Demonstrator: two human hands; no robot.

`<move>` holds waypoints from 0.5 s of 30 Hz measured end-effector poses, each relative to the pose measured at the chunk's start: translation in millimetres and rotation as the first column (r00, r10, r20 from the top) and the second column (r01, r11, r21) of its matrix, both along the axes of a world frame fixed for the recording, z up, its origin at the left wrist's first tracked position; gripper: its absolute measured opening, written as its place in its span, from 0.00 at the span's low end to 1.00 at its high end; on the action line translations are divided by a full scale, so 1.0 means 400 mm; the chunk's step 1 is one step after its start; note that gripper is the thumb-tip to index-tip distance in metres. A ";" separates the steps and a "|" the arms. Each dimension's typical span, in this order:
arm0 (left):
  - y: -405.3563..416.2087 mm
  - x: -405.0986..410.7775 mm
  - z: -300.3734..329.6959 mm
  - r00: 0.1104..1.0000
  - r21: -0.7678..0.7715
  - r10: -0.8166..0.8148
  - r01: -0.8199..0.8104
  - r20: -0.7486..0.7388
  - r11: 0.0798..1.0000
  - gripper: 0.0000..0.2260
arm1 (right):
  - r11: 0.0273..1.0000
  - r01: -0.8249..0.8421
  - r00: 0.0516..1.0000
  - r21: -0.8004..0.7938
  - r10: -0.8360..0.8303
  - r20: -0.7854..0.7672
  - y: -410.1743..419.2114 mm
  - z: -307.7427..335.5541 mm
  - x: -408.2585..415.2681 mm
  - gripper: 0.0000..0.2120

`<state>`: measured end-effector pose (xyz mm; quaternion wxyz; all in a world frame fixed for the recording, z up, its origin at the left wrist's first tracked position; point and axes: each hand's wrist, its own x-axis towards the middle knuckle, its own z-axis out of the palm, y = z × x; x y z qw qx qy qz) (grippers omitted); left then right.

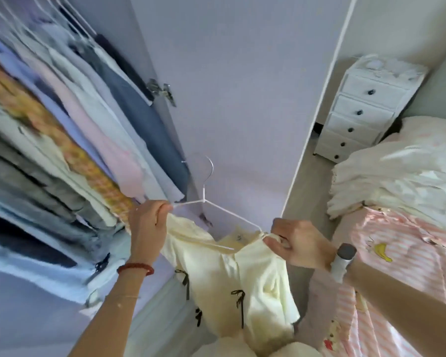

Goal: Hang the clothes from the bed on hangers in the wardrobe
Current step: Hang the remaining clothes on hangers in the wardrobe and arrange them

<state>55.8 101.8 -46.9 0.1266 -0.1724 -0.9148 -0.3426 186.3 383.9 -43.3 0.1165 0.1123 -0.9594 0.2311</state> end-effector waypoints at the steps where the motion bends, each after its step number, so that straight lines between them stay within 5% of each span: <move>1: -0.056 -0.001 0.001 0.997 0.020 0.077 -0.077 -0.002 0.997 0.19 | 0.998 -0.055 0.998 -0.019 0.055 0.017 -0.059 0.013 -0.025 0.17; 8: -0.428 0.048 0.103 0.892 0.223 0.451 -0.432 -0.040 0.874 0.14 | 0.953 -0.286 0.958 -0.101 0.283 -0.046 -0.420 0.144 -0.175 0.13; 15: -0.717 0.116 0.162 0.770 0.331 0.634 -0.582 -0.066 0.742 0.22 | 0.845 -0.535 0.844 0.011 0.534 -0.040 -0.723 0.251 -0.240 0.14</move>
